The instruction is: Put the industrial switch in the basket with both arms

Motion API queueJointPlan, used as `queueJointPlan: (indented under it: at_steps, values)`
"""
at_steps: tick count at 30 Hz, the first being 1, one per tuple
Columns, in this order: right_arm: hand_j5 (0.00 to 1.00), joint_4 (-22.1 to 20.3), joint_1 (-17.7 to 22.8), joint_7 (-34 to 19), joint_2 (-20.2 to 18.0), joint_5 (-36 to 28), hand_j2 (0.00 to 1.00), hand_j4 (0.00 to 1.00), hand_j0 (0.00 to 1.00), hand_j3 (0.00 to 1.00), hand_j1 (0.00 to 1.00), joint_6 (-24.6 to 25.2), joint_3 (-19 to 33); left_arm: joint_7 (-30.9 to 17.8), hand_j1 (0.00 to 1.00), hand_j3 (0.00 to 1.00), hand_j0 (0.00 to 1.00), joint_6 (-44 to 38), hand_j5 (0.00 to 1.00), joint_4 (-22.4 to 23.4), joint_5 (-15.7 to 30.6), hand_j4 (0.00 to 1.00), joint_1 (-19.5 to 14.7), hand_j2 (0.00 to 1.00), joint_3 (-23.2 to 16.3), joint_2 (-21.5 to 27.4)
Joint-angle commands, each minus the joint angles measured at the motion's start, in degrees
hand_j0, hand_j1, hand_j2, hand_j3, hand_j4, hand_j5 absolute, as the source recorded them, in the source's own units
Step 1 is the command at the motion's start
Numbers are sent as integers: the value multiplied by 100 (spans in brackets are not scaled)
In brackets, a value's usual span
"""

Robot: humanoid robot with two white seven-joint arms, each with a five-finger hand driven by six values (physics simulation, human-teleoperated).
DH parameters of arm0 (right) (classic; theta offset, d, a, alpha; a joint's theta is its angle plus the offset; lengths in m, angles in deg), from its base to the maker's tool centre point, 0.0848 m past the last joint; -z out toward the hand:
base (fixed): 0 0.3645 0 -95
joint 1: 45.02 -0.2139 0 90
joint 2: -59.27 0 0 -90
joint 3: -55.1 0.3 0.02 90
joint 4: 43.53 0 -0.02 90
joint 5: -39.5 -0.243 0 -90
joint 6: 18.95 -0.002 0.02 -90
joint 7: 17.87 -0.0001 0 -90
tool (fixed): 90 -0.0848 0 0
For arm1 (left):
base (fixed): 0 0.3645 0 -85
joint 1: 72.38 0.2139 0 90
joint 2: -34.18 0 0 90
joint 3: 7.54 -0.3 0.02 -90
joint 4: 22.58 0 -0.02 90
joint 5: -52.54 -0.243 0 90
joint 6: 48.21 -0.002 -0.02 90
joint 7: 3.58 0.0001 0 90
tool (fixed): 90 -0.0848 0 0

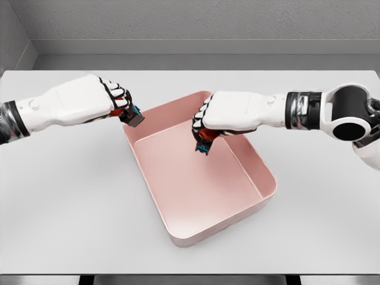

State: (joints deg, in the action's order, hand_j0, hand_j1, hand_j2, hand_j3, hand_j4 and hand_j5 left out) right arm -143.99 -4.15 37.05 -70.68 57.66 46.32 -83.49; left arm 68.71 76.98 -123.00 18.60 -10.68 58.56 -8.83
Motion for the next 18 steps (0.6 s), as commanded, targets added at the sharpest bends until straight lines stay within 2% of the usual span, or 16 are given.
queueJointPlan:
  at_steps: [1, 2, 6, 15, 18]
  values:
    - [52, 0, -9, 8, 66, -31, 52, 52, 52, 52, 52, 21, -133, -13, 21, 21, 21, -19, 21, -30, 81, 21, 0, 21, -88, -102]
    - [100, 0, -26, 8, 66, -31, 100, 100, 100, 100, 100, 117, -133, -13, 21, 21, 21, -19, 21, -30, 81, 21, -9, 21, -106, -146]
    - [100, 0, -44, 8, 49, -31, 100, 100, 100, 100, 100, 73, -133, -13, 21, 21, 21, -19, 21, -30, 72, 21, 0, 21, -246, -313]
    - [100, 0, -44, 8, 40, -31, 100, 100, 100, 100, 100, 73, -116, -22, 21, 21, 21, -19, 21, -30, 46, 21, -18, 21, -299, -269]
    - [100, 0, -62, 8, -57, -31, 100, 100, 100, 100, 100, 100, 350, -22, 21, 21, 21, -19, 21, -30, 46, 21, -26, 21, -299, -260]
